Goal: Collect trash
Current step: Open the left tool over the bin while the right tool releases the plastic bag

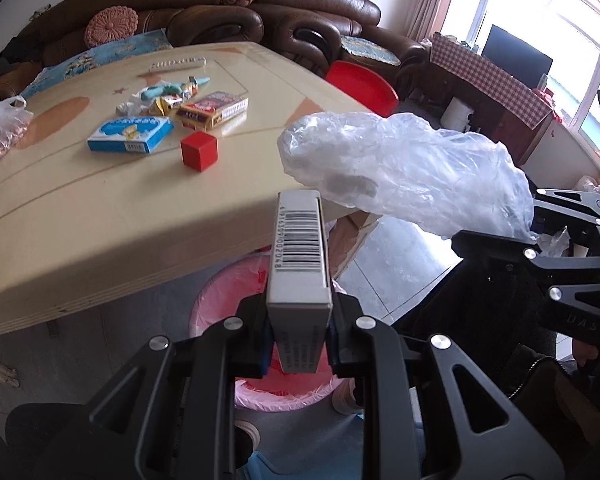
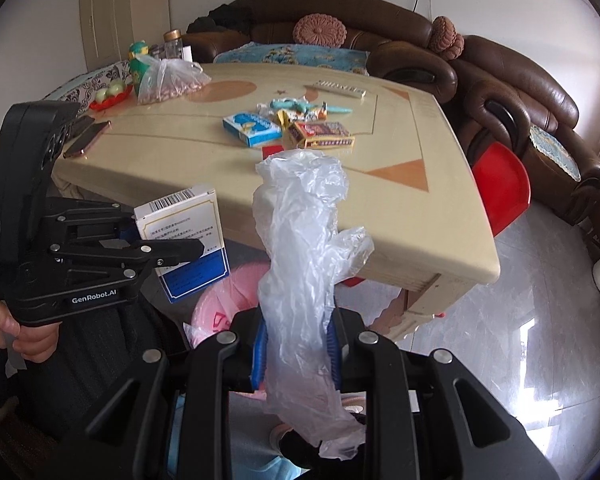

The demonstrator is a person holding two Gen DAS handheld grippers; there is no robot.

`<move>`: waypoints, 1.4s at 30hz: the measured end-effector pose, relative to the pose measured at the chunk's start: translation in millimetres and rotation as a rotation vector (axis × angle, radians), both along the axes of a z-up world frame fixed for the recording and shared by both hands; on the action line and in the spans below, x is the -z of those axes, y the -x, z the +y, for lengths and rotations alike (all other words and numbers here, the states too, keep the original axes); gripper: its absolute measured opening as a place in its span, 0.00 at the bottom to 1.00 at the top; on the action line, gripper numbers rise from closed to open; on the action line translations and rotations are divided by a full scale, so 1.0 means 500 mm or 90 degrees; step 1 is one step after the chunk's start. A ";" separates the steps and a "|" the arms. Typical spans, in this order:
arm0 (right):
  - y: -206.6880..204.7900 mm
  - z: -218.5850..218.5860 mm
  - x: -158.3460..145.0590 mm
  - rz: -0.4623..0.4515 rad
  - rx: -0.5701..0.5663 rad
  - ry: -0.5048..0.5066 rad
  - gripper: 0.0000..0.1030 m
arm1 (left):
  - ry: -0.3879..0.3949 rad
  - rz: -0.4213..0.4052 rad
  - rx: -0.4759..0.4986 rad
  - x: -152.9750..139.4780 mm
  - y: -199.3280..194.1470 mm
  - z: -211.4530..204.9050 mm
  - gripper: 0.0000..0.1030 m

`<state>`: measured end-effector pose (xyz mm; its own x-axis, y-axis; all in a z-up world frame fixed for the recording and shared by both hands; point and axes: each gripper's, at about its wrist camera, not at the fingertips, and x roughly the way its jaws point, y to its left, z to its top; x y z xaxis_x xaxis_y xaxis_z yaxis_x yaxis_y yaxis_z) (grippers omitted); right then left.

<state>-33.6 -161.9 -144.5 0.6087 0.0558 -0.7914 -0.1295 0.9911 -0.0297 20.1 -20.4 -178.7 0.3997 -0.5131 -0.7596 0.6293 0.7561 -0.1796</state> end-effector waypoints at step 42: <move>-0.237 0.042 0.545 0.430 -0.021 -0.027 0.23 | -0.186 0.321 -0.084 0.444 -0.169 -0.054 0.20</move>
<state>84.7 -140.9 -416.8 -0.0215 0.1053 -0.9942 -0.1356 0.9849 0.1073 104.4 -47.2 -400.8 -0.0006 -0.2247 -0.9744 0.4183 0.8850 -0.2043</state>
